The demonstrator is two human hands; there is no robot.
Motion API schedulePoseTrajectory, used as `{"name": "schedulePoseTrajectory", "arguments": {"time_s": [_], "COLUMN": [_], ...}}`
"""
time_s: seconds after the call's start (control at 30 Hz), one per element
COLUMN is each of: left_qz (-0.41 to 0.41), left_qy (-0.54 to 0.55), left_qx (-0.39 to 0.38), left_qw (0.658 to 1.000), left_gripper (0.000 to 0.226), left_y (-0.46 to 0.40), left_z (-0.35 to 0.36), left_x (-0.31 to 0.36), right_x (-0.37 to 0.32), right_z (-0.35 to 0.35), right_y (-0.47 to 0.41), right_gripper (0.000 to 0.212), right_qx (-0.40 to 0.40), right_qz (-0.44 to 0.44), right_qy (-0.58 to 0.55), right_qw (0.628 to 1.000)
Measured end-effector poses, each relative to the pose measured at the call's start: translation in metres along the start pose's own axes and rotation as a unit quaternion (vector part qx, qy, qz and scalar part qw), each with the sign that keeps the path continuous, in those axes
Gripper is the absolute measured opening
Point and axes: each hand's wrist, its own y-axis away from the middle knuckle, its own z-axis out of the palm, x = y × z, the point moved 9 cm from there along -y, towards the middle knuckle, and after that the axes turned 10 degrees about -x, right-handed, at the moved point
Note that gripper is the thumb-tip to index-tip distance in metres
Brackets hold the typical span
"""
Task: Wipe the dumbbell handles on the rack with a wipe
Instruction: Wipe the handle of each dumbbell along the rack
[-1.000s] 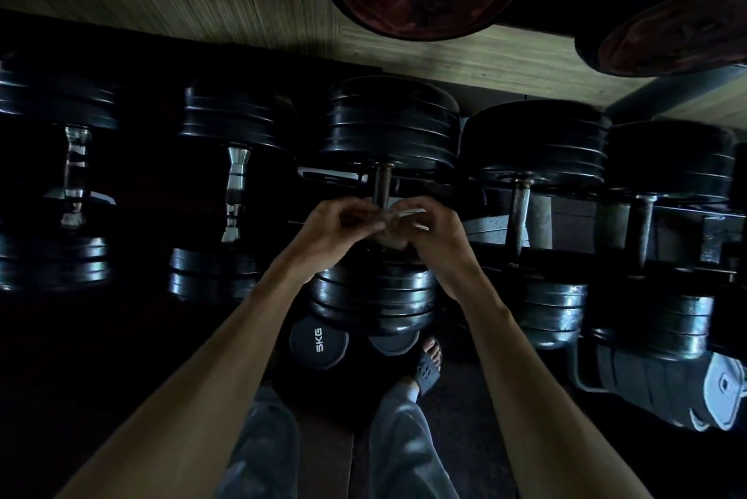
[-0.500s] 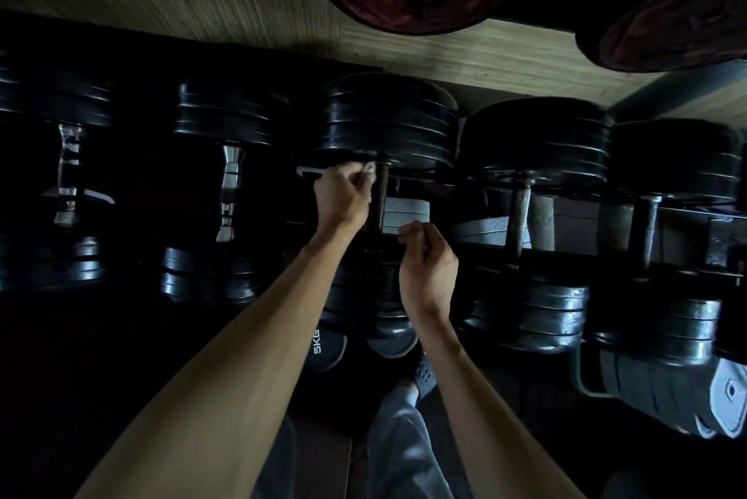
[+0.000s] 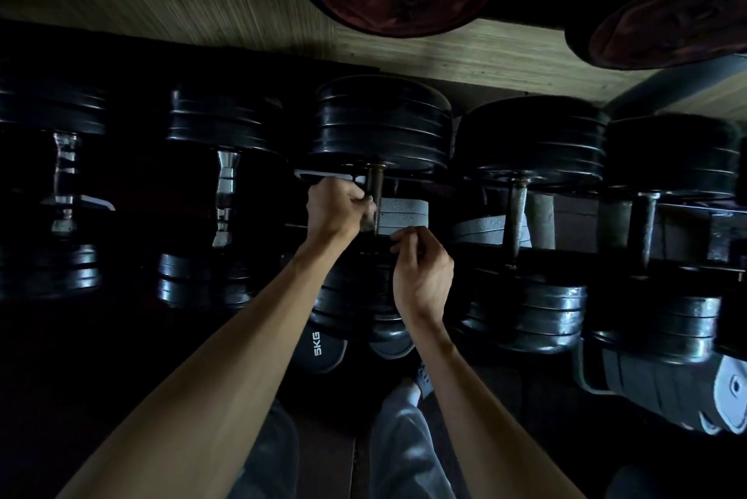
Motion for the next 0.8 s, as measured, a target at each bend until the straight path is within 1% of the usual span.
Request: {"name": "schedulePoseTrajectory", "arguments": {"time_s": [0.03, 0.07, 0.13, 0.17, 0.23, 0.3, 0.33, 0.4, 0.43, 0.47, 0.5, 0.57, 0.63, 0.7, 0.8], "left_qz": [0.007, 0.011, 0.018, 0.022, 0.023, -0.007, -0.034, -0.081, -0.083, -0.079, -0.071, -0.042, -0.026, -0.031, -0.042], "left_qy": [0.038, 0.058, 0.059, 0.060, 0.062, 0.021, 0.013, 0.052, 0.058, 0.063, 0.093, 0.188, 0.238, 0.247, 0.220], "left_qx": [0.020, 0.039, 0.061, 0.060, 0.022, -0.027, -0.049, -0.076, -0.081, -0.086, -0.093, -0.093, -0.072, -0.084, -0.148], "left_qw": [0.999, 0.997, 0.996, 0.996, 0.998, 0.999, 0.998, 0.992, 0.992, 0.991, 0.989, 0.977, 0.968, 0.965, 0.963], "left_gripper": [0.011, 0.009, 0.021, 0.022, 0.015, 0.006, 0.006, 0.011, 0.010, 0.015, 0.020, 0.016, 0.012, 0.015, 0.025], "left_y": [-0.002, -0.004, -0.007, -0.006, -0.002, 0.005, 0.007, 0.008, 0.008, 0.006, 0.004, -0.002, -0.013, -0.022, -0.015], "left_z": [-0.002, -0.004, -0.011, -0.011, -0.006, 0.001, 0.004, 0.008, 0.006, 0.006, 0.006, 0.005, 0.001, 0.004, 0.014], "left_x": [0.001, 0.003, 0.010, 0.014, 0.010, -0.002, -0.013, -0.031, -0.032, -0.032, -0.029, -0.018, -0.008, -0.009, -0.025], "right_x": [0.001, 0.001, -0.001, -0.001, 0.000, 0.001, 0.001, 0.000, -0.001, -0.001, -0.001, 0.001, 0.002, 0.002, 0.001], "right_z": [0.000, 0.000, -0.001, -0.001, -0.001, 0.000, 0.001, 0.001, 0.001, 0.001, 0.001, 0.000, -0.001, -0.001, 0.000], "right_y": [0.000, 0.000, 0.000, 0.000, 0.000, 0.001, 0.001, 0.001, 0.002, 0.002, 0.002, 0.002, 0.002, 0.001, 0.001], "right_gripper": [0.031, 0.031, 0.031, 0.031, 0.031, 0.032, 0.032, 0.034, 0.034, 0.034, 0.034, 0.032, 0.031, 0.031, 0.032], "right_qx": [-0.001, -0.002, 0.000, 0.003, 0.005, 0.001, -0.002, -0.007, -0.008, -0.008, -0.008, -0.005, -0.002, 0.000, 0.002], "right_qz": [0.002, 0.002, -0.001, -0.001, -0.002, 0.000, 0.000, -0.006, -0.009, -0.011, -0.010, -0.006, -0.002, -0.001, -0.007], "right_qy": [0.001, -0.002, -0.013, -0.014, -0.013, -0.007, -0.003, -0.002, -0.004, -0.007, -0.010, -0.010, -0.012, -0.012, -0.012], "right_qw": [1.000, 1.000, 1.000, 1.000, 1.000, 1.000, 1.000, 1.000, 1.000, 1.000, 1.000, 1.000, 1.000, 1.000, 1.000]}}
